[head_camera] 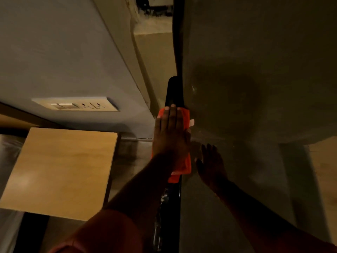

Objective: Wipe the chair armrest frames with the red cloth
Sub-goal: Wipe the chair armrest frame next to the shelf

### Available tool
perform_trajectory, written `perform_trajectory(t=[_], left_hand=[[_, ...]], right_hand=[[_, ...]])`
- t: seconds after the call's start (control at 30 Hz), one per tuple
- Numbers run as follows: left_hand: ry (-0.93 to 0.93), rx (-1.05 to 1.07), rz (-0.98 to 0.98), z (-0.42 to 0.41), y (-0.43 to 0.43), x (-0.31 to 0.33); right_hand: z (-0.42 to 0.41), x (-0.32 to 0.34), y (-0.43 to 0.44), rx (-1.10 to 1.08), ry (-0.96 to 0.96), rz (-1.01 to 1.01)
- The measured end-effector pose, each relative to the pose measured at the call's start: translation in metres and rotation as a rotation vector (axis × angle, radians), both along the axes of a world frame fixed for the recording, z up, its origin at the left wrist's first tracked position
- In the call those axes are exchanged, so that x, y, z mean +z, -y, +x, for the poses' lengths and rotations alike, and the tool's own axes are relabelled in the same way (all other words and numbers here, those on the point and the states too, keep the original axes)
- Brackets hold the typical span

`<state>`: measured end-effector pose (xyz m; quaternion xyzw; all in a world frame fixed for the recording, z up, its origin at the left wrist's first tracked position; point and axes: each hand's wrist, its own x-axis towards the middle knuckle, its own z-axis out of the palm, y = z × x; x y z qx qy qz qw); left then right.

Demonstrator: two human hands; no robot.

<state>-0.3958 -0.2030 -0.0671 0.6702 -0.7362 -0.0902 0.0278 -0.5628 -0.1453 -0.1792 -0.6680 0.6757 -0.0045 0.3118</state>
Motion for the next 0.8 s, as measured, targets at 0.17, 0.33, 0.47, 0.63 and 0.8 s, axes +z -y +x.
perform_trajectory(t=[0.17, 0.33, 0.47, 0.63, 0.8], left_hand=[[-0.031, 0.043, 0.008, 0.001, 0.004, -0.005], [-0.011, 0.036, -0.022, 0.003, 0.004, -0.006], [0.003, 0.033, -0.011, 0.004, 0.002, -0.006], [0.009, 0.046, -0.010, 0.000, -0.011, -0.002], [0.009, 0.046, 0.005, 0.004, -0.074, 0.003]], right_hand=[[-0.007, -0.044, -0.001, 0.148, -0.084, -0.141], [-0.003, -0.074, -0.019, 0.121, -0.167, -0.142], [0.000, -0.082, -0.027, 0.099, -0.199, -0.215], [0.000, -0.079, -0.047, 0.139, -0.225, -0.192], [0.002, -0.074, -0.104, 0.153, -0.224, -0.180]])
